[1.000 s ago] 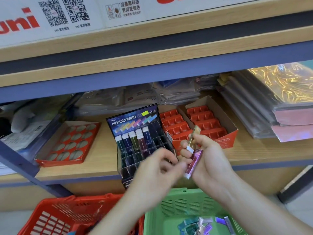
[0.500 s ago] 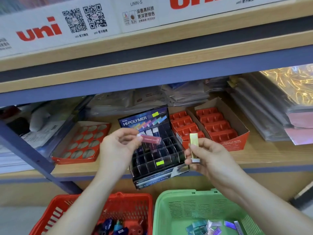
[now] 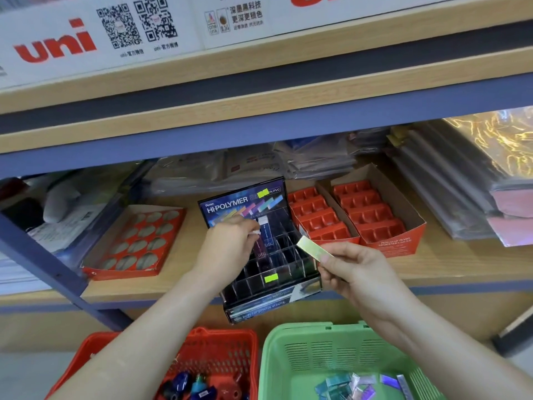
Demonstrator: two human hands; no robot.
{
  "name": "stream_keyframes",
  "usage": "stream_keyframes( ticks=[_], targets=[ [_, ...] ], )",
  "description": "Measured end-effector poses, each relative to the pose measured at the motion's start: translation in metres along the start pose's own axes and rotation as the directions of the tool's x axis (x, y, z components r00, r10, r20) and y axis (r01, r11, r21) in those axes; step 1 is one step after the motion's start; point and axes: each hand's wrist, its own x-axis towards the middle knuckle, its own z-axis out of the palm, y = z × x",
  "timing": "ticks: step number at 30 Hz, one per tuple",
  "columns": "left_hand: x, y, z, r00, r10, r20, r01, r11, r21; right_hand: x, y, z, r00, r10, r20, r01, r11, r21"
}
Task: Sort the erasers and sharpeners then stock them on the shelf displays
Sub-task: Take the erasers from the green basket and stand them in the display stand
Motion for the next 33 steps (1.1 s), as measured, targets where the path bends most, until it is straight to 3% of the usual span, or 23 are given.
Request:
stream_keyframes(
  ticks=[5, 8, 10, 12, 14, 17, 22, 25, 30, 32, 33],
  targets=[
    [-0.003, 0.001, 0.01, 0.999, -0.027, -0.019, 0.027, 0.999, 0.025, 0.0, -0.004, -0.002, 0.999, 0.005, -0.039, -0.003, 0.999, 0.054],
    [-0.006, 0.016, 0.001, 0.984, -0.166, -0.056, 0.157, 0.977, -0.146, -0.001, -0.008, -0.003, 1.0, -0.017, -0.003, 0.017, 0.997, 0.078],
    [-0.015, 0.039, -0.009, 0.97, -0.241, -0.014, 0.215, 0.889, -0.403, -0.003, -0.01, -0.003, 0.997, -0.044, 0.06, 0.04, 0.997, 0.069],
    [-0.029, 0.062, -0.016, 0.959, -0.264, 0.1, 0.267, 0.729, -0.63, -0.004, -0.012, -0.001, 0.992, -0.066, 0.11, 0.055, 0.993, 0.103],
    [-0.042, 0.076, -0.017, 0.95, -0.279, 0.143, 0.294, 0.629, -0.72, -0.006, -0.015, 0.003, 0.989, -0.089, 0.118, 0.07, 0.985, 0.159],
    [-0.054, 0.083, -0.015, 0.944, -0.283, 0.168, 0.308, 0.579, -0.755, -0.007, -0.016, 0.005, 0.991, -0.102, 0.09, 0.084, 0.979, 0.188],
    [-0.058, 0.075, -0.021, 0.898, -0.394, 0.194, 0.372, 0.447, -0.814, -0.015, -0.019, 0.008, 0.976, -0.125, 0.176, 0.14, 0.988, -0.072],
    [-0.051, 0.072, -0.03, 0.904, -0.342, 0.258, 0.377, 0.351, -0.857, -0.018, -0.014, 0.015, 0.943, -0.193, 0.272, 0.272, 0.917, -0.293],
    [-0.047, 0.056, -0.036, 0.882, -0.316, 0.351, 0.453, 0.355, -0.818, -0.014, -0.003, 0.017, 0.923, -0.258, 0.286, 0.363, 0.834, -0.416],
    [-0.043, 0.045, -0.043, 0.89, -0.329, 0.315, 0.434, 0.401, -0.807, -0.011, 0.0, 0.014, 0.909, -0.309, 0.28, 0.415, 0.72, -0.556],
    [-0.039, 0.038, -0.047, 0.891, -0.372, 0.262, 0.416, 0.435, -0.799, -0.01, 0.0, 0.011, 0.899, -0.336, 0.28, 0.434, 0.612, -0.661]
  ],
)
